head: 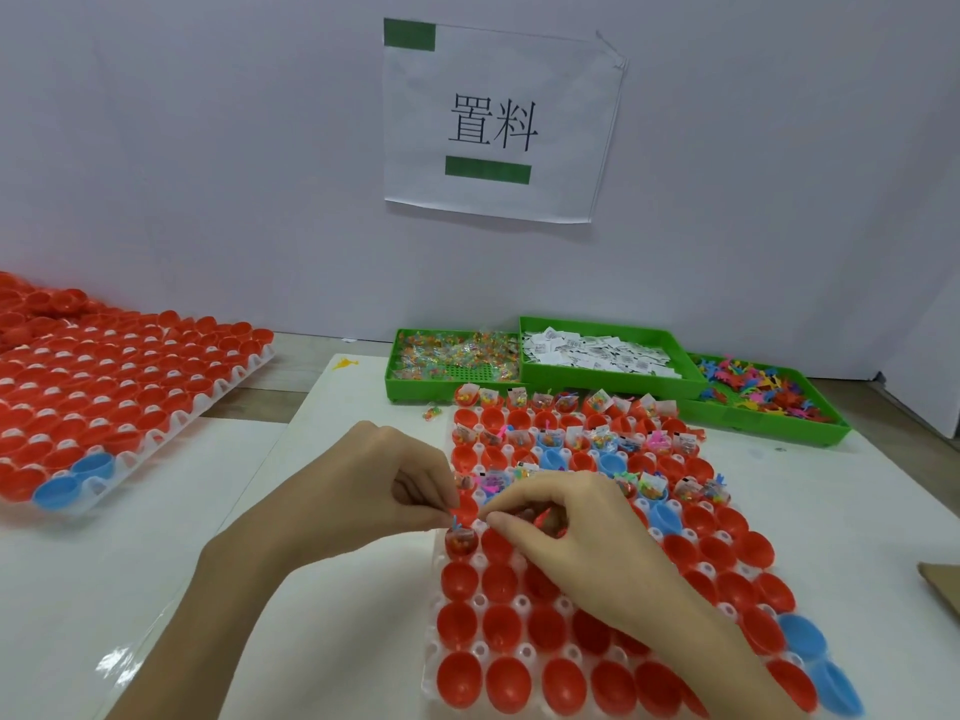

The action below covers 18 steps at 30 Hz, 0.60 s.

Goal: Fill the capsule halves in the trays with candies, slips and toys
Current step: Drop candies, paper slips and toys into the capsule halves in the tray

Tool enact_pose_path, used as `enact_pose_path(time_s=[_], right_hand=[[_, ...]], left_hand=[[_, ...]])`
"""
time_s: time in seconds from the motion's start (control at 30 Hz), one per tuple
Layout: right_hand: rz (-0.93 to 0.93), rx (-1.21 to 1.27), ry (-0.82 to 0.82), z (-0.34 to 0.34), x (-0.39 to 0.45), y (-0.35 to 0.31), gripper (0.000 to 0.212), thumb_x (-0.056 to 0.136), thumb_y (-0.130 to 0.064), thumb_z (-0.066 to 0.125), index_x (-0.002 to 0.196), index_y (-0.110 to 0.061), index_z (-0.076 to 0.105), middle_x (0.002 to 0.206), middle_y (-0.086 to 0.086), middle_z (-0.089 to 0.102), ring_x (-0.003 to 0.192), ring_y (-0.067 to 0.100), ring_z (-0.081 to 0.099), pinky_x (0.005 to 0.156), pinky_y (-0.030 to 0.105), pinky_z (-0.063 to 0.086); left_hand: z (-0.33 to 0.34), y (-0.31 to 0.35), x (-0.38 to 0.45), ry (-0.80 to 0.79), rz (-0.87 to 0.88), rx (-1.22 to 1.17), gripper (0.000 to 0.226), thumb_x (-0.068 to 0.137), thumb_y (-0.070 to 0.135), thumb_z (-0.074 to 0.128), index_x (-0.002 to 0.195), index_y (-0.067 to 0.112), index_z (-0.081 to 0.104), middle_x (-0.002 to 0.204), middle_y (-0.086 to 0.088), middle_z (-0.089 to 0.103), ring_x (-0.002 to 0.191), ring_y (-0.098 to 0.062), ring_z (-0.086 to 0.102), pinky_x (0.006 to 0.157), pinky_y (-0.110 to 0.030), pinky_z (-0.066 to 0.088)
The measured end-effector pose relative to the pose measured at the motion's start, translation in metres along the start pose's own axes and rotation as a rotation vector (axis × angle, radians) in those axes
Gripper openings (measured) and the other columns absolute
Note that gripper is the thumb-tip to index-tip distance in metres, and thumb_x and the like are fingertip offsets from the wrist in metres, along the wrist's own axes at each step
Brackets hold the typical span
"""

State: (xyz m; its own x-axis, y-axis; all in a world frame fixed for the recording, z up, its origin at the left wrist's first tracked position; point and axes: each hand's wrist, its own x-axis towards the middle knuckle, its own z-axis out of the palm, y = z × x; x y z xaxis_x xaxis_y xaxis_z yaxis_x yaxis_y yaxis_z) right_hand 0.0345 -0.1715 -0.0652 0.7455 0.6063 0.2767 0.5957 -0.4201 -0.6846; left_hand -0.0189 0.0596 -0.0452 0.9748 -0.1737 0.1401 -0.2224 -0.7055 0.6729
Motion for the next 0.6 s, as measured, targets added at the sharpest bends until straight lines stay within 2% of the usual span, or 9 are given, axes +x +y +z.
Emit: enact_pose_path(time_s=[0.1,0.2,0.3,0.4,0.5,0.53,0.6], right_hand=[[-0.005,0.035,0.055,-0.008,-0.001,0.005,0.011,0.095,-0.025,0.071,0.091,-0.031,0.08,0.081,-0.023,0.072,0.077,0.001,0.066,0.065,0.012,0.047],[0.003,0.065,0.132,-0.017,0.0,0.01,0.014,0.098,-0.024,0.066,0.094,-0.033,0.077,0.078,-0.019,0.073,0.065,0.002,0.063,0.058,0.011,0.044],[0.027,0.085,0.218,-0.025,0.002,0.015,0.016,0.099,-0.023,0.064,0.098,-0.034,0.076,0.075,-0.016,0.073,0.057,0.003,0.06,0.053,0.012,0.043],[0.034,0.104,0.273,-0.034,0.002,0.018,0.017,0.1,-0.021,0.062,0.097,-0.032,0.075,0.073,-0.016,0.073,0.063,0.002,0.067,0.058,0.012,0.049],[0.052,0.111,0.289,-0.042,0.003,0.024,0.019,0.101,-0.021,0.061,0.096,-0.032,0.075,0.071,-0.017,0.073,0.064,0.014,0.07,0.063,0.032,0.058],[0.058,0.108,0.299,-0.044,0.004,0.027,0.019,0.101,-0.02,0.06,0.096,-0.032,0.075,0.071,-0.018,0.073,0.063,0.013,0.069,0.064,0.035,0.059],[0.065,0.101,0.331,-0.049,0.005,0.033,0.02,0.1,-0.018,0.061,0.094,-0.032,0.075,0.071,-0.017,0.073,0.063,0.005,0.069,0.064,0.026,0.059]], left_hand=[[0.0,-0.001,0.0,-0.015,0.011,0.027,0.011,0.083,0.015,0.085,0.089,0.023,0.081,0.079,0.016,0.077,0.077,-0.003,0.074,0.073,-0.015,0.058],[0.001,-0.004,0.003,-0.043,-0.002,0.041,0.009,0.083,0.02,0.085,0.09,0.024,0.082,0.079,0.015,0.077,0.075,-0.003,0.074,0.071,-0.014,0.057],[0.006,-0.005,0.005,-0.066,-0.004,0.089,0.01,0.083,0.026,0.085,0.091,0.029,0.08,0.078,0.013,0.076,0.075,-0.005,0.071,0.07,-0.021,0.059],[0.007,-0.005,0.005,-0.081,-0.005,0.065,0.01,0.083,0.026,0.085,0.091,0.031,0.08,0.078,0.012,0.075,0.074,-0.009,0.072,0.072,-0.028,0.061],[-0.002,-0.004,0.003,-0.091,-0.049,-0.015,0.011,0.08,0.034,0.087,0.088,0.032,0.08,0.076,0.008,0.076,0.072,-0.011,0.073,0.071,-0.026,0.061],[-0.006,-0.004,0.003,-0.101,-0.064,-0.044,0.012,0.08,0.035,0.088,0.087,0.031,0.08,0.077,0.005,0.077,0.071,-0.012,0.073,0.071,-0.026,0.061],[-0.017,-0.002,0.007,-0.109,-0.091,-0.086,0.01,0.082,0.035,0.086,0.086,0.029,0.079,0.079,0.0,0.078,0.07,-0.016,0.074,0.07,-0.029,0.062]])
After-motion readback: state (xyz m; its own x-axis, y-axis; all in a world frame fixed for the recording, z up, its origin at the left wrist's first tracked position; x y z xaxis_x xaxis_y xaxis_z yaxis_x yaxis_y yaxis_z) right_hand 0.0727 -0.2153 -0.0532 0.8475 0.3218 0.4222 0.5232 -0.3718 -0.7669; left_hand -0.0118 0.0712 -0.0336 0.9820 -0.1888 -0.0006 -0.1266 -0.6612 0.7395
